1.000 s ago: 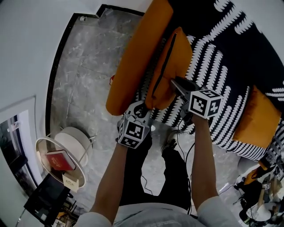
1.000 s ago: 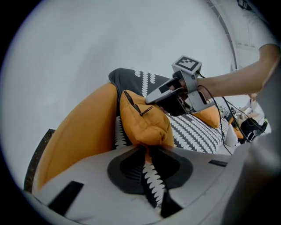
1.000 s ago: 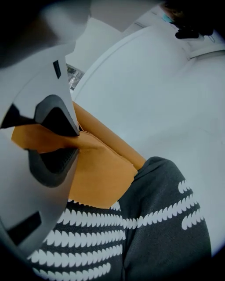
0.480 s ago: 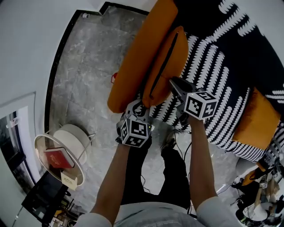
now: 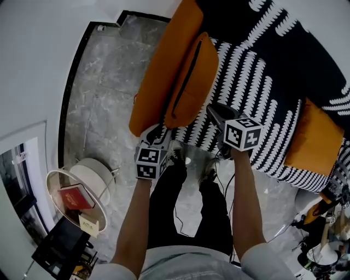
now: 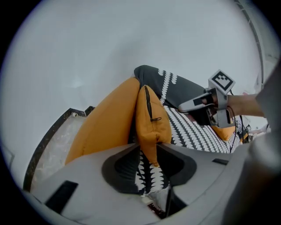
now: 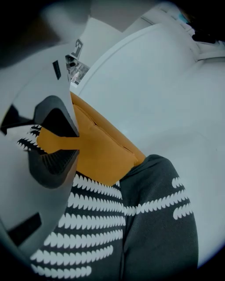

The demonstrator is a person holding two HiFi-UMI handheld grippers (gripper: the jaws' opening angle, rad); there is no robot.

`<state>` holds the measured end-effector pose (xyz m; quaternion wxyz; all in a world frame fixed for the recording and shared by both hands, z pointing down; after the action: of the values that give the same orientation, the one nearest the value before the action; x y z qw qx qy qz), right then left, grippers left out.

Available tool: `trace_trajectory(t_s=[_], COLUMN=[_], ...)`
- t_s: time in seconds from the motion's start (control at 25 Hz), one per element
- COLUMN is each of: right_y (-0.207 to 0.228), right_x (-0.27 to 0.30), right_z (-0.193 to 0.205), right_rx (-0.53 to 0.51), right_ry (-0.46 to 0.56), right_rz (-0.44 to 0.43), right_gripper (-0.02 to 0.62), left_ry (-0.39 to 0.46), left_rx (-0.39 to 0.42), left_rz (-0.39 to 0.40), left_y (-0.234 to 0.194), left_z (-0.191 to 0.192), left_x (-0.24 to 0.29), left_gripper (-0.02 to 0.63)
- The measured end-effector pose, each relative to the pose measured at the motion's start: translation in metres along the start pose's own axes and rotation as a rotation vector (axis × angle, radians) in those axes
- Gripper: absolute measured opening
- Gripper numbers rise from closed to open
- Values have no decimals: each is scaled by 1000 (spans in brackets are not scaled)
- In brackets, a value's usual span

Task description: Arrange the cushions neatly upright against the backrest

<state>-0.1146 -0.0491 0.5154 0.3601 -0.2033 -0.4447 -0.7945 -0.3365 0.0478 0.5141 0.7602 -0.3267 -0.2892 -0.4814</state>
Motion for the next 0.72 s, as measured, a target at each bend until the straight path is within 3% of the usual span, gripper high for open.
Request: trace_trajectory(t_s=[0.28,0.4,0.72], right_y=[5,11,15], right_x=[-98,-148,-310], right_z=[0,10,40], right_rx=[-8,19,178], right_ry=[69,102,301], right_rz=[163,257,452], right_gripper=[71,71,71], left_ry=[37,52,71], left_rx=[69,118,306], left_rz=[3,48,187], left_y=[21,43,134], left_z=[-40,-61,-114], left_x=[-41,-50,-58], left_gripper=[137,133,39])
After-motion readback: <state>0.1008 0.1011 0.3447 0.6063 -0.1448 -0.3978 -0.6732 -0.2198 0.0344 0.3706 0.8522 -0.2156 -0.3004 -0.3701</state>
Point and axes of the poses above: the fingertips, and each gripper's own axes: x forward along the fingers, y to its right, z out of its underside, the point moved 7 cm from there along -x, backward along the fingers, and after that the axes turned 1 degree about y, right-handed, at the moved point
